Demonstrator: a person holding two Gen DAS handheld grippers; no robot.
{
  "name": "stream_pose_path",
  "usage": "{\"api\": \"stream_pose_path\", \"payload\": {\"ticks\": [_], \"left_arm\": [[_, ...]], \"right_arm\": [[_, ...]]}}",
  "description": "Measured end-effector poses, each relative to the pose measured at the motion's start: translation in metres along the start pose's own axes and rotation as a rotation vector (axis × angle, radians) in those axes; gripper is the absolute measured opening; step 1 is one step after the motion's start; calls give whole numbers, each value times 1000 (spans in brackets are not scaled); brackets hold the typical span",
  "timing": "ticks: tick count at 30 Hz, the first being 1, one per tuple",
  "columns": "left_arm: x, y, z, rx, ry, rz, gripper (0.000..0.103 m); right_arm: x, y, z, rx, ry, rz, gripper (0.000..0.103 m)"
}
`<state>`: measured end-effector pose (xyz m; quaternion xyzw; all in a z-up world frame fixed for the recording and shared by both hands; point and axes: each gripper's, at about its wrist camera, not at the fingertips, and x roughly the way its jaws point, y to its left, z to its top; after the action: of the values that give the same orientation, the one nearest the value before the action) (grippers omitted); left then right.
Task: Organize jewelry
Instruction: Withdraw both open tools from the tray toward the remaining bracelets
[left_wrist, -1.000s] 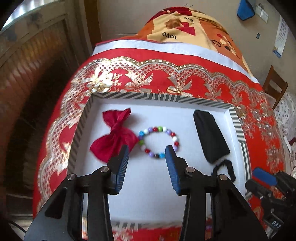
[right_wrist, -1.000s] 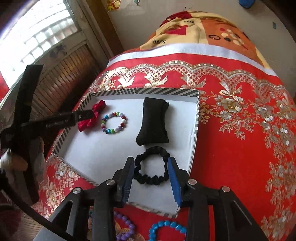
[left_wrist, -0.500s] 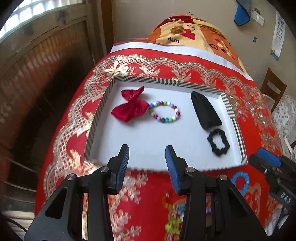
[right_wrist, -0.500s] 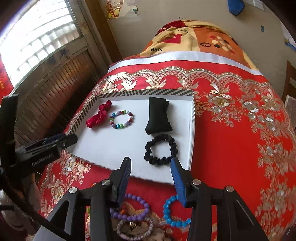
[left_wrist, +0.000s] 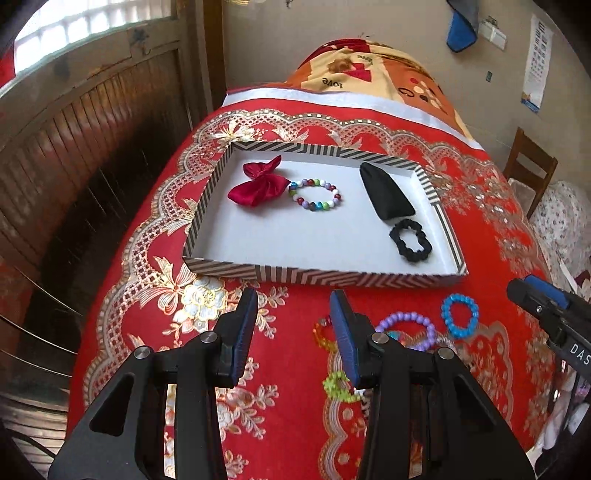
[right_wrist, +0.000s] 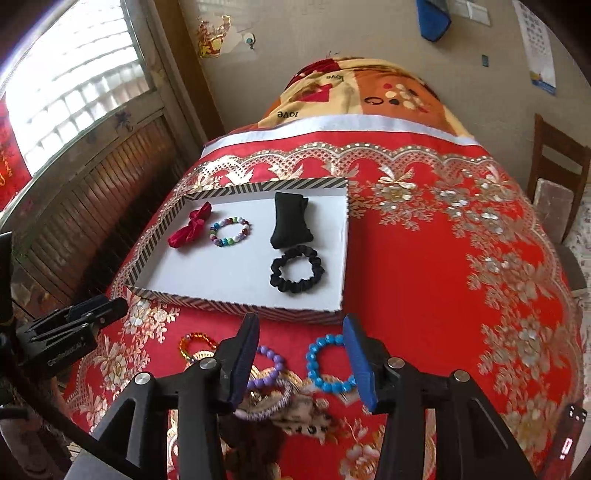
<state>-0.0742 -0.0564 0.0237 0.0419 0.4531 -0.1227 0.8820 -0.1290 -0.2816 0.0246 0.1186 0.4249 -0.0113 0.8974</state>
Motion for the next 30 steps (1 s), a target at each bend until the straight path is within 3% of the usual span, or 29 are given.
{"api": "stream_pose_path", "payload": {"ticks": [2, 15, 21, 24, 30], "left_arm": [[-4, -1, -6, 5, 5, -14, 40], [-4, -8, -32, 45, 78, -70, 40], [7, -6, -34, 27, 119, -83, 40], [12, -6, -34, 22, 135, -86, 40], [24, -4, -28, 7, 165, -104, 40]], "right_arm": [[-6, -2, -6, 6, -4, -5, 54], [-28, -28, -45, 58, 10, -51, 55], [-23, -29, -58, 65, 34, 9, 55], [-14, -23, -59, 51, 51, 46, 42], [24, -2, -54, -15, 126, 104, 38]]}}
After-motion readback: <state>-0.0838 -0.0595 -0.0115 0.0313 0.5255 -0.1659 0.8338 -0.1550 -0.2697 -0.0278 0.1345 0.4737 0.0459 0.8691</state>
